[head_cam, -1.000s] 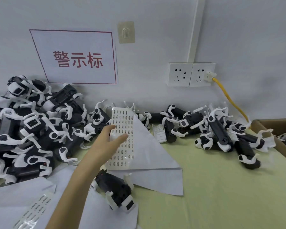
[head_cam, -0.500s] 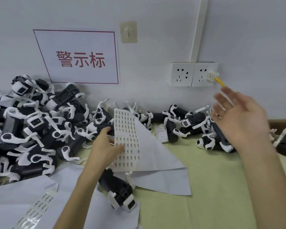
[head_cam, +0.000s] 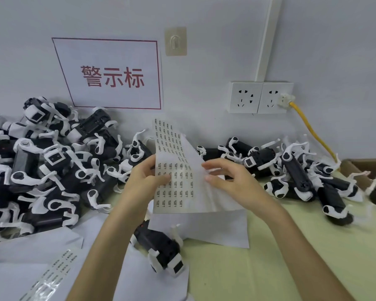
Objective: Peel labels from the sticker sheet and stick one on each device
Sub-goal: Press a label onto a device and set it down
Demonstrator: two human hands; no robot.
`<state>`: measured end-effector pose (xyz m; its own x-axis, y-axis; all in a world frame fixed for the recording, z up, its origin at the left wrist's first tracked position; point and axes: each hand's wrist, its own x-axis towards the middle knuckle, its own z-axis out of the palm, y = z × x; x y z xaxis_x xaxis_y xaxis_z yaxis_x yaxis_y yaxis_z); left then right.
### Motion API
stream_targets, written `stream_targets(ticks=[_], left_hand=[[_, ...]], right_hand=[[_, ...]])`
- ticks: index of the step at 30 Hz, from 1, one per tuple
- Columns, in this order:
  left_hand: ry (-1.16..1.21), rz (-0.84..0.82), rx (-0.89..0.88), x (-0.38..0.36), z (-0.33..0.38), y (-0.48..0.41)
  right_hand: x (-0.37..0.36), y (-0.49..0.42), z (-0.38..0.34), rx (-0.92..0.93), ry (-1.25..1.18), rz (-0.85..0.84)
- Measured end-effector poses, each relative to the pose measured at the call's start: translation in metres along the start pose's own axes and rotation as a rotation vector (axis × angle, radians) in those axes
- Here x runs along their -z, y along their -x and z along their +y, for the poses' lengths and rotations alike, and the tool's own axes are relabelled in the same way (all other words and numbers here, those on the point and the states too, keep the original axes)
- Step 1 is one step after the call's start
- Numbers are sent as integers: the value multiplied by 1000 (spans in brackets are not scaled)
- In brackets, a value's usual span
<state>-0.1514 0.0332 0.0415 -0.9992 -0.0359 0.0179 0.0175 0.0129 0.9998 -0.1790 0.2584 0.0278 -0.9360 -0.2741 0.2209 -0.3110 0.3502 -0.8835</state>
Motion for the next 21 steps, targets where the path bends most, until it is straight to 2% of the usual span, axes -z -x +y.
stream_targets(ticks=[5,11,17,21], left_hand=[[143,-139,5,-8,1,5],[288,-246,32,-15,1,9],[322,-178,33,-22,-2,9],[350,-130,23,-22,-1,9]], right_hand=[[-16,1,-10,219,94,61],[-21,3,-14,309,41,219],[-20,4,-14,319,-69,235],[-20,4,-14,353,-24,205]])
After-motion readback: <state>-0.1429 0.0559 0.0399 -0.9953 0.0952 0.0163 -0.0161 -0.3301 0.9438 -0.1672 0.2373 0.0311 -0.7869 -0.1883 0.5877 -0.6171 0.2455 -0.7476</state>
